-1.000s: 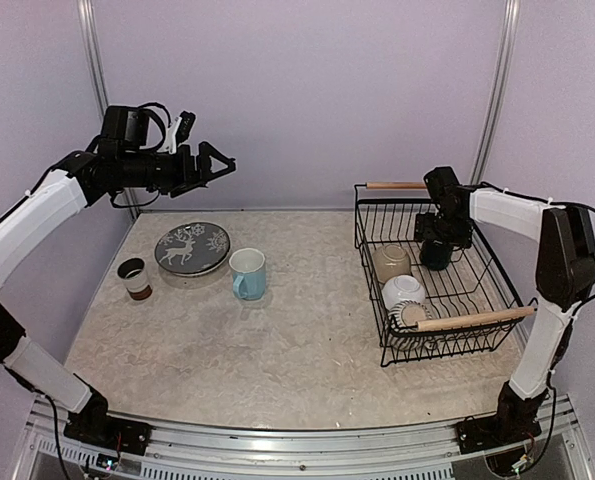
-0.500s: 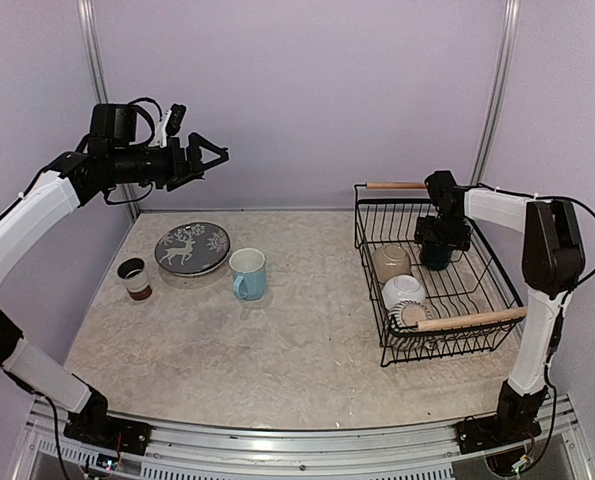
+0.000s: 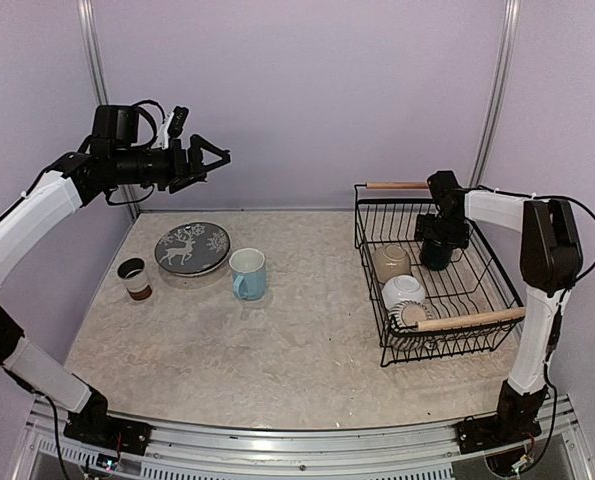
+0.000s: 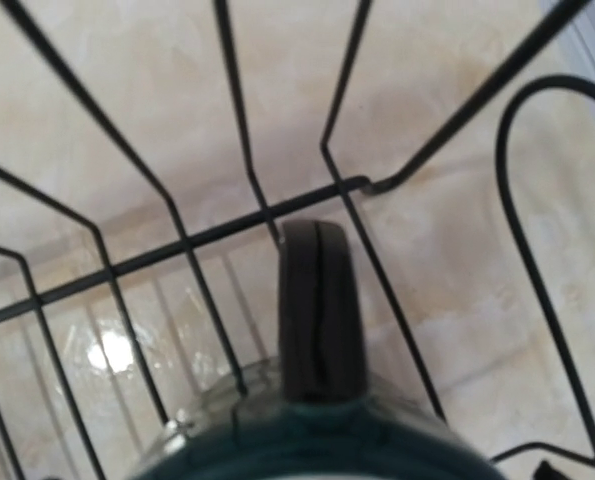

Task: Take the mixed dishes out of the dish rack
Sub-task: Grab the cup from the dish rack.

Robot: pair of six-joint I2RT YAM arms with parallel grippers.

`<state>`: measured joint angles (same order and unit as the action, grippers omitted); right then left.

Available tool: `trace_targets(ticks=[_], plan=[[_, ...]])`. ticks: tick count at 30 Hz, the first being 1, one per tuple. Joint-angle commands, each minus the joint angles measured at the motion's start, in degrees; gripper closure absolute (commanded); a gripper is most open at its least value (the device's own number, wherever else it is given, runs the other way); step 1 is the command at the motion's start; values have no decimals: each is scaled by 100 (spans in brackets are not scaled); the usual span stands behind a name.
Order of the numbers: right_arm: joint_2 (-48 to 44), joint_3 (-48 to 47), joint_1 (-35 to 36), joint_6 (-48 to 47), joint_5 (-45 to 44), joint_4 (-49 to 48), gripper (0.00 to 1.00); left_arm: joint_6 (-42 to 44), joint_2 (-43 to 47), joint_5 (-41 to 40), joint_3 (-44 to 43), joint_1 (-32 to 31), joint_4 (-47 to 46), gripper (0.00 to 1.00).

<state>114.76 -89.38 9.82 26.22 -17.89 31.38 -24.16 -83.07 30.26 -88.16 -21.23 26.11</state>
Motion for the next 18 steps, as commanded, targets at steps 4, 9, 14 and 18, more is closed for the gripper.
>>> trace_targets(ticks=[4, 9, 14, 18], plan=[[-3, 172, -60, -147, 78, -250, 5, -97, -138, 240, 27, 29, -93, 1], [-82, 274, -60, -190, 268, -400, 15, -220, -200, 421, 38, 169, -151, 1], [-248, 363, -60, -263, 408, -514, 30, -332, -277, 506, 59, 249, -194, 1], [-641, 659, -58, -284, 491, -815, 48, -376, -361, 577, 55, 259, -194, 1]])
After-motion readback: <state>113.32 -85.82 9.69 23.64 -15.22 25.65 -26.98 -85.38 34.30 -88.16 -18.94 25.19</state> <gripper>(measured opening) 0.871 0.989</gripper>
